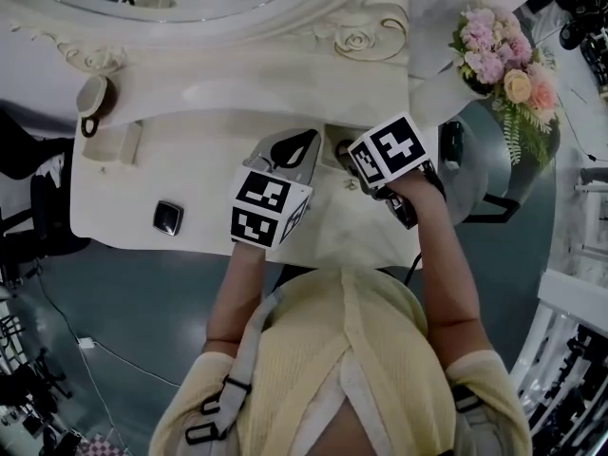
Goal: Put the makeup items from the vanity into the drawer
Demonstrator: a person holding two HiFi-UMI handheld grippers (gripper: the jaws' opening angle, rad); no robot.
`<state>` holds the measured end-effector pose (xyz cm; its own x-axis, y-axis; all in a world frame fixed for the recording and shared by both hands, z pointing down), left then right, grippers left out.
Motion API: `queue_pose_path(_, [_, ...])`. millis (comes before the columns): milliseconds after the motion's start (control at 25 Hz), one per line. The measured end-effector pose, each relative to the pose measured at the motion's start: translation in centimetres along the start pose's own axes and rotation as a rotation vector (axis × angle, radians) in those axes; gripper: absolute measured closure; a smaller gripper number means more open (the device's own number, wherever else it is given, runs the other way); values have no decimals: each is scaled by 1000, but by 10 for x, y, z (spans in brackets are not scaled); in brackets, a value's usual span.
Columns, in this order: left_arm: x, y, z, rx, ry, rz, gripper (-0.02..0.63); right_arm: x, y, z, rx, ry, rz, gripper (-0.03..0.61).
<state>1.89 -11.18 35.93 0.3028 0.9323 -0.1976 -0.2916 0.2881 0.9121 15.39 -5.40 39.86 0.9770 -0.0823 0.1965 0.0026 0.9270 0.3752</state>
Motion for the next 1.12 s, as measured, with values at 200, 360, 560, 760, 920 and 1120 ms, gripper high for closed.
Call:
queue_pose_path(200, [2,-6,-19,52,-27,-19,612,-5,2,-14,57,-27,-29,383])
queue_pose_path(360, [3,-14,-44,129,-62,-41,612,-15,2,-31,113,-47,-86,394])
queue_pose_path(560, [3,-22,-80,234,-120,-82,612,-37,-1,-56,252,-117,-190,410])
queue_pose_path(760, [-6,-19,-117,308,-234,-103,612,-58,-5,-73,421,-158,-286,408])
queue_pose_path(920, [-12,-10,-141,329,-318,-115,612,-75,-6,-73,492,-203,-348,408])
queue_pose_path(1120, [-10,6,-166,337,-427,-130,612,-97,-13,-67,574,-258,-430,410])
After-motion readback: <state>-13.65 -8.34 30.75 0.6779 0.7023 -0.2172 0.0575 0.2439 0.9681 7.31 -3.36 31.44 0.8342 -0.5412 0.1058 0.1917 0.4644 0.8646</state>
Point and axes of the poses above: the fingertips, and each gripper's own axes: z forward along the fingers, x to its right, y out of its underside, the point moved 8 cm from there along -z, backward along the fingers, and after that the axes turned 5 degrees about x, right-handed, at the moved point
